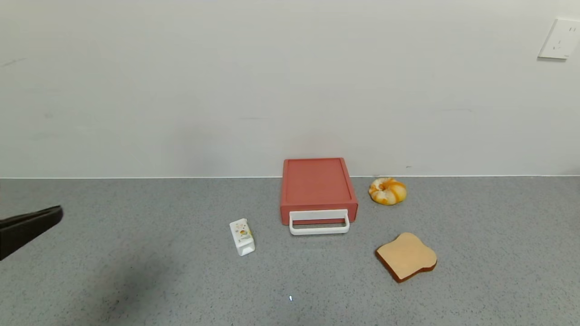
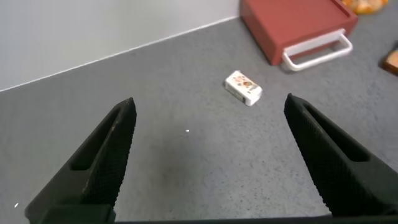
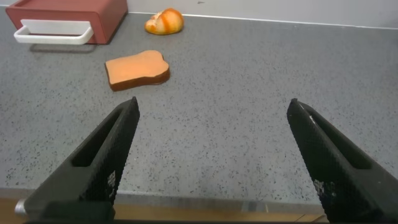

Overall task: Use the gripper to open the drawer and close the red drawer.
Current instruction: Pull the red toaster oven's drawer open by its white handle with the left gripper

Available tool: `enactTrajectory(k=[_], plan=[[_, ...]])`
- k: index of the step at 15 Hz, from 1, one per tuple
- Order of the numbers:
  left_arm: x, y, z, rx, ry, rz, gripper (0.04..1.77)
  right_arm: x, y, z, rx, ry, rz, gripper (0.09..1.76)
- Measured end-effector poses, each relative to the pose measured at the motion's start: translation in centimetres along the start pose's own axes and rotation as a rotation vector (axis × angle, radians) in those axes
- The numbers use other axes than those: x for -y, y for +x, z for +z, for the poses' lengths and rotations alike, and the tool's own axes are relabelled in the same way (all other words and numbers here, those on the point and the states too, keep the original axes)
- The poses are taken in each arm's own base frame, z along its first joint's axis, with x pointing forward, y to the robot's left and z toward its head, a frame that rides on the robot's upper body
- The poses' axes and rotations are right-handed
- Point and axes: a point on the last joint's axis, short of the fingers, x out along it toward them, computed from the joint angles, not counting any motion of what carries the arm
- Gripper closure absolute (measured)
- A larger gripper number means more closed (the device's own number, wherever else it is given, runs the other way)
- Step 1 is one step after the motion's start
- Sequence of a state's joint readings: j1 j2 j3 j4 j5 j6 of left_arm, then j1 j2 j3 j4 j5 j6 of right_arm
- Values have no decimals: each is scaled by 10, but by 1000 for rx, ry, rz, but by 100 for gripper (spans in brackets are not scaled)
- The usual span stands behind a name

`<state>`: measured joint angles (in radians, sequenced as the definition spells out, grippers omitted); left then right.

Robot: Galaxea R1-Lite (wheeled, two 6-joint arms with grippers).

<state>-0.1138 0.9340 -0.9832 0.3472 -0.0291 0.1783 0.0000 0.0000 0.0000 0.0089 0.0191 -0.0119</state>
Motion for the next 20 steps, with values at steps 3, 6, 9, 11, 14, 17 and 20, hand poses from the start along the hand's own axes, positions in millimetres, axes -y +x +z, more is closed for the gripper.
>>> enactTrajectory(k=[3,6,9,11,14,17,20], plan=[[12,45,25,-76,48,-152,9,0,0,0,0,0,-1,10],[34,93,37,-137,123,-344,9,0,0,0,0,0,0,10],[55,143,41,-189,199,-485,9,0,0,0,0,0,0,10],[70,176,39,-227,213,-559,9,0,0,0,0,0,-1,10],[97,222,36,-265,224,-657,9,0,0,0,0,0,0,10],[134,258,29,-301,255,-733,9,0,0,0,0,0,0,10],[169,280,18,-333,285,-789,9,0,0,0,0,0,-1,10]])
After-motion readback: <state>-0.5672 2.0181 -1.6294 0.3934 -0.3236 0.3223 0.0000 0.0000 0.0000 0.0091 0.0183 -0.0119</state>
